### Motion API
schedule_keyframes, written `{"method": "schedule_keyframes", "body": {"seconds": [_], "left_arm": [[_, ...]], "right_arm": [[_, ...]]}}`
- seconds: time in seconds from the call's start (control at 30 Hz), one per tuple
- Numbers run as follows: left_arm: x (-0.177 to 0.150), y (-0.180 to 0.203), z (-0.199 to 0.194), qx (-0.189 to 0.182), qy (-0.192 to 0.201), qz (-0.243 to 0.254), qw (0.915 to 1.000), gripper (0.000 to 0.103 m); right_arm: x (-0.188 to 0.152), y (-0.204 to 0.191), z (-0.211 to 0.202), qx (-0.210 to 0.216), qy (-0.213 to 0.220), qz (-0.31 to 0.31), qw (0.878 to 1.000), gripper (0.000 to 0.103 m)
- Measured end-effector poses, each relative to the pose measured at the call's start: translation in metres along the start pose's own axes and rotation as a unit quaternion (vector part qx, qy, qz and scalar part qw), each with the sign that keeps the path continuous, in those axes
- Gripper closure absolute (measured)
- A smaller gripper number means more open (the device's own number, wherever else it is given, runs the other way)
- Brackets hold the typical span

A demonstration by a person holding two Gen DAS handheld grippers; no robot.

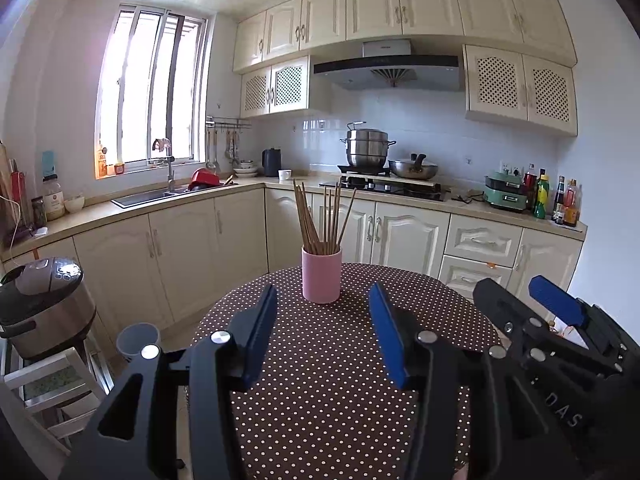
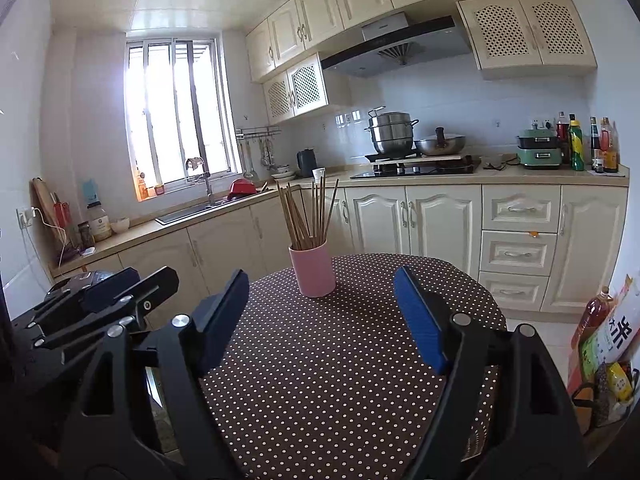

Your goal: Organize utensils

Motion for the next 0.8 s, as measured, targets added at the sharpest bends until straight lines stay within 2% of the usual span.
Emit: {"method": "schedule_keyframes", "body": {"seconds": [0.8], "left_arm": [[-0.0033,0.0011,0.0055,0.000,-0.001,-0.001,1.0000,0.055]], "right_arm": [[-0.0043,0.0046,-0.0001,-0.016,-0.012,0.007,1.000,0.029]]}}
Point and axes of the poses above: each gripper's, at about its wrist camera, not at the fingertips, and z roughly the way its jaws point, y to its right, x to its top, the point moved 8 cm from there along z, roughly the way its jaws point
